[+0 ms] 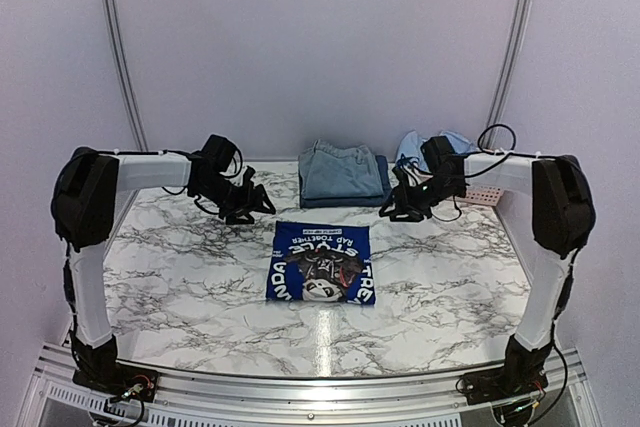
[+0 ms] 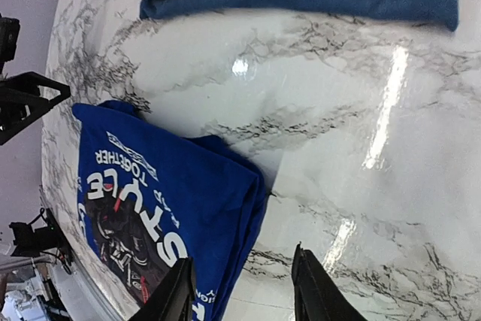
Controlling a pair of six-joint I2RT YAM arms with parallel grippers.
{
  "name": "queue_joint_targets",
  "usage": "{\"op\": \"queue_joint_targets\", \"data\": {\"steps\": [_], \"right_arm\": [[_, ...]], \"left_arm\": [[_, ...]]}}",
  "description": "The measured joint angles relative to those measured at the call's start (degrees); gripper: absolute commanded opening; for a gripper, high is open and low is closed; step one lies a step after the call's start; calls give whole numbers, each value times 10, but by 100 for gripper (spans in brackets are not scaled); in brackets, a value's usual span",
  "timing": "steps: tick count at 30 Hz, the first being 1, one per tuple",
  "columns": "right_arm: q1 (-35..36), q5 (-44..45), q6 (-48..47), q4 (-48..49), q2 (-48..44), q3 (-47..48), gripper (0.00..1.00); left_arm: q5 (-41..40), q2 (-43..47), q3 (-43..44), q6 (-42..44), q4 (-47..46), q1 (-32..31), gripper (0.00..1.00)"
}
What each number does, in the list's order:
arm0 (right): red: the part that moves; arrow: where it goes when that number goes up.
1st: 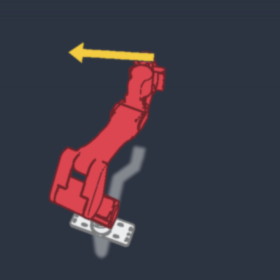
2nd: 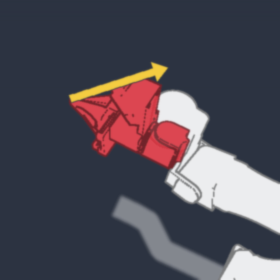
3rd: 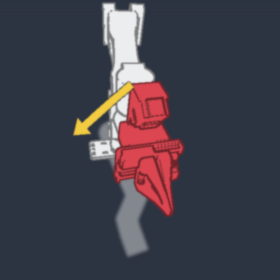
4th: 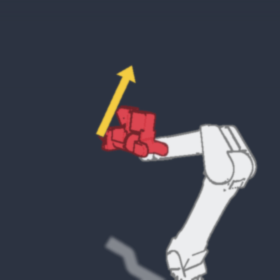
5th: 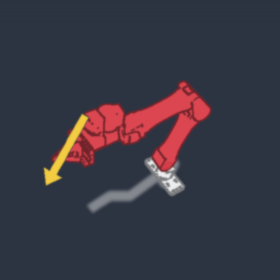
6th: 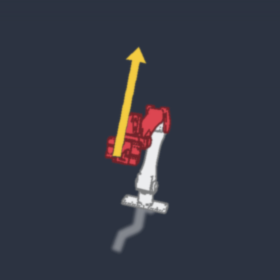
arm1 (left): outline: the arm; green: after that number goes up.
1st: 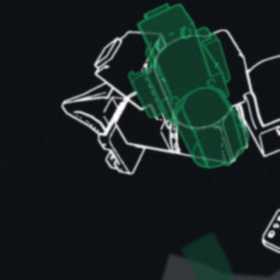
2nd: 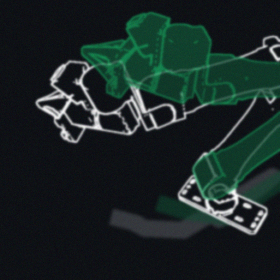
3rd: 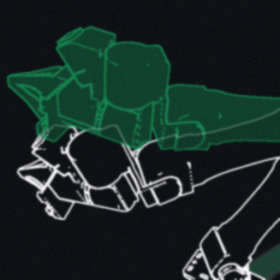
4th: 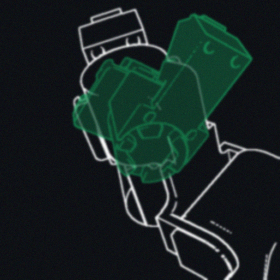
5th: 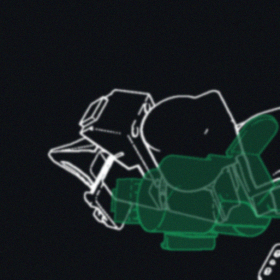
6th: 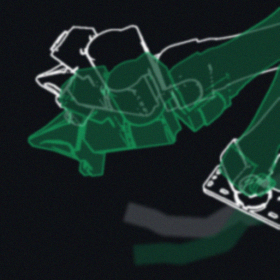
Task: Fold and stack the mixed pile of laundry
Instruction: Fold the 2/3-rectangle-folded T-shirt at the center of the board, then smooth out the square-folded T-shirt at the center of the board.
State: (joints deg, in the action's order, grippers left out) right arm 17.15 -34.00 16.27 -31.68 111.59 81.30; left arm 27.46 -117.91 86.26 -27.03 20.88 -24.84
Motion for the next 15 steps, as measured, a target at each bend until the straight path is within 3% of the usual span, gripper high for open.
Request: {"op": "queue_joint_targets", "data": {"steps": [7,12,15], "right_arm": [[32,-70,33,68,-84,-42,35],[86,-125,87,158,-12,-28,32],[92,-147,107,201,55,-13,31]], "left_arm": [[48,100,-51,-7,-64,-32,68],[96,63,-52,-50,-164,-85,61],[111,6,-54,-90,-232,-83,58]]}}
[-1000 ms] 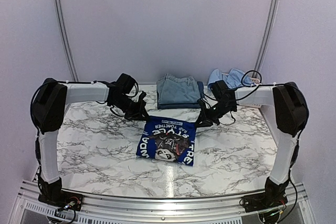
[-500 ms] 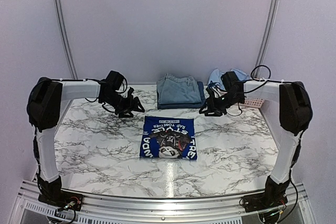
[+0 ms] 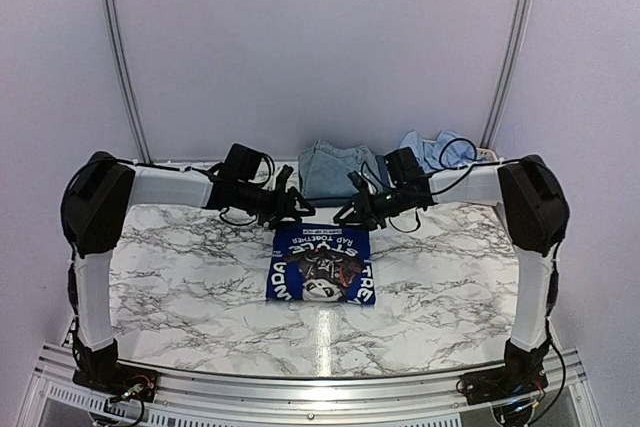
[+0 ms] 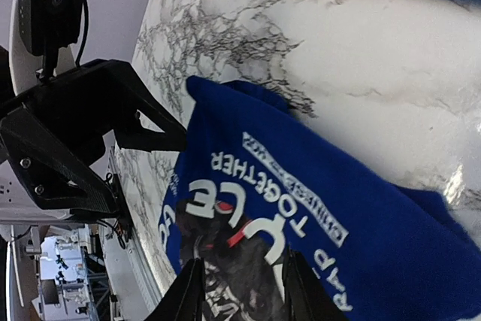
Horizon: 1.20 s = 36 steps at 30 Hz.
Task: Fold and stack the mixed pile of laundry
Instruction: Smooth out the square-folded T-shirt at the center of the board.
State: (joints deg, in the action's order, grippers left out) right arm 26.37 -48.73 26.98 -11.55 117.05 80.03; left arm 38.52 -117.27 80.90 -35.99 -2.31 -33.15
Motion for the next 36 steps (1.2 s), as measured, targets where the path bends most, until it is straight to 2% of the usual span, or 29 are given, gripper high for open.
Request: {"op": "queue_joint_targets", "data": {"steps": [7,10,14,18,21,24,29,32,36], "right_arm": [[-31,-30,9,51,111,10,30],[-40,-34,11,62,112,13,33],[-43,-31,14,55,96,10,47],[-29,-31,41,57,-18,-70,48],[9,-35,74,88,-110,-132,48],[62,-40,112,146,-146,-177,47],[94,-52,156,231,-88,-238,45],[83,-55,174,273,-44,-289,45],[74,-78,184,332,-38,-322,44]], "left_arm": [[13,-104,-5,-52,-65,47,52],[14,-103,-16,-61,-90,59,58],[9,-58,-66,-42,-91,73,67],[-2,49,-118,-15,-33,79,67],[2,131,-145,-10,-22,60,68],[13,169,-156,-15,-33,9,68],[24,140,-203,-56,-102,-69,65],[13,96,-244,-89,-141,-68,65],[9,71,-296,-109,-200,-40,63]]}}
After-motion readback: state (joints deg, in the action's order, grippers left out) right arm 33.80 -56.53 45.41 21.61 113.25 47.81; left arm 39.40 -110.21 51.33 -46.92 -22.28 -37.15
